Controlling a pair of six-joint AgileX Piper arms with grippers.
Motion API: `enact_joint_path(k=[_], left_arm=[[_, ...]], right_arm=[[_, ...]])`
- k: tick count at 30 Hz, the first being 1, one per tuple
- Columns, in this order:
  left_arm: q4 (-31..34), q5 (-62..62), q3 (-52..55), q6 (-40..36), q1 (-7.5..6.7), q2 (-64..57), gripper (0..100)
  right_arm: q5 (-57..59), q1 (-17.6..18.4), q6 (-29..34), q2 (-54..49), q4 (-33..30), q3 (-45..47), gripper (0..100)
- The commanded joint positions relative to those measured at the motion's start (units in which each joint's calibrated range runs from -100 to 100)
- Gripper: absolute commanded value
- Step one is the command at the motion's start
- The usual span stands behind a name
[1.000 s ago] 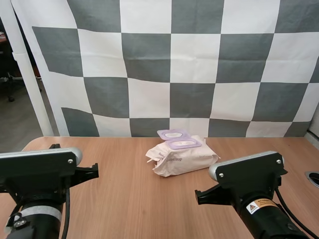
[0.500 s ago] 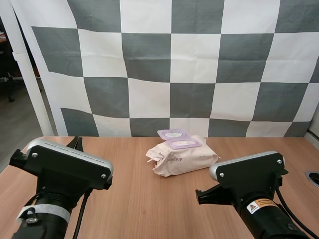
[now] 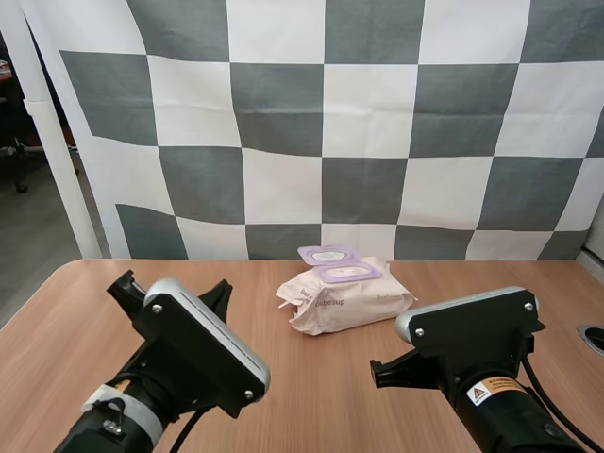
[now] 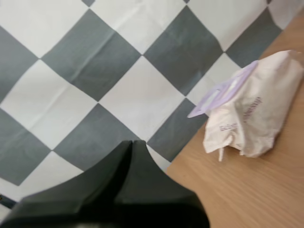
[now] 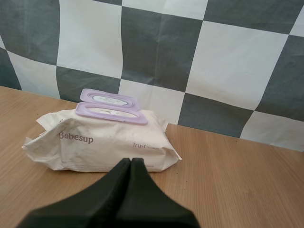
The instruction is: Open the wet wipes lid
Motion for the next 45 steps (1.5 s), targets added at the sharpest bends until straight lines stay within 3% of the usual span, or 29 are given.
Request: enact_joint_path(k=[1, 5, 8, 12, 45], left_arm=[[53.2, 4.24, 0.0, -73.48, 0.37, 0.0, 0], [66.95, 5.85, 0.0, -93.77, 0.93, 0.0, 0], [71.22, 5.97, 0.0, -99.0, 1.18, 0.0, 0], [71.51, 5.97, 0.0, -99.67, 1.18, 0.0, 0], [71.51, 2.44, 0.0, -101.43, 1.18, 0.0, 0]], right_arm=[[0.23, -0.04, 0.61, 0.0, 0.04, 0.0, 0], [4.65, -0.04, 1.52, 0.0, 0.04, 0.0, 0], [9.1, -0.05, 2.65, 0.0, 0.04, 0.0, 0], [9.49, -0.53, 5.19, 0.0, -0.6, 0.0, 0], [10.02, -0.52, 5.56, 0.0, -1.4, 0.0, 0]])
